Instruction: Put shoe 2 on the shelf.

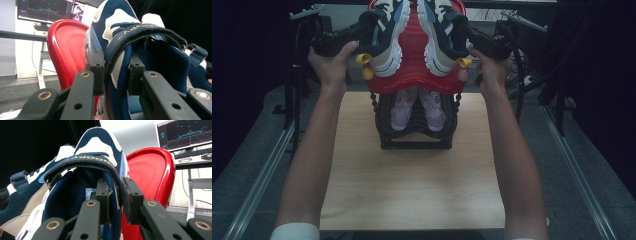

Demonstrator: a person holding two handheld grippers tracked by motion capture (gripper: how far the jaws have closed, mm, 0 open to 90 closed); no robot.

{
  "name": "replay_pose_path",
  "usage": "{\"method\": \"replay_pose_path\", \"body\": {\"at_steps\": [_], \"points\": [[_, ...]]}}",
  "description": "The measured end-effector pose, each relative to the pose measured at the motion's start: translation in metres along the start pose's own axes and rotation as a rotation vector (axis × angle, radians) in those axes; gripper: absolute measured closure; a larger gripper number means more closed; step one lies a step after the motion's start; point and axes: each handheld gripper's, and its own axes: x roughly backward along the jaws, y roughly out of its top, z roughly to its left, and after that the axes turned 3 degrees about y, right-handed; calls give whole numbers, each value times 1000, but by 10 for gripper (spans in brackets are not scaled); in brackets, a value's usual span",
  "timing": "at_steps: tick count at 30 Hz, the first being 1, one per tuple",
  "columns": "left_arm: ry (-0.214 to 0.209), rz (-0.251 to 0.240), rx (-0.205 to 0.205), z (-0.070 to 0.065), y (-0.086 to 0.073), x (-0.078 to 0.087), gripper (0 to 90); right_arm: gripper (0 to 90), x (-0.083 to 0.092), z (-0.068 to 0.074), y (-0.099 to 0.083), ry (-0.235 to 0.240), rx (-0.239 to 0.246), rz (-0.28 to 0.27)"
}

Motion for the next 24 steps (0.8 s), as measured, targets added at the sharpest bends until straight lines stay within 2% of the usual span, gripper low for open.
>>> {"method": "replay_pose_path", "body": {"at_steps": [7,20,24], "points": [[20,8,-19,-3,-5,-6,723,758,-2,3,-1,-30,24,13],[34,12,-17,-1,-11,-10,720,753,-3,7,-1,-49,41,26],[22,13,-12,-3,-13,-13,710,733,-5,11,-3,-62,58,26]]}}
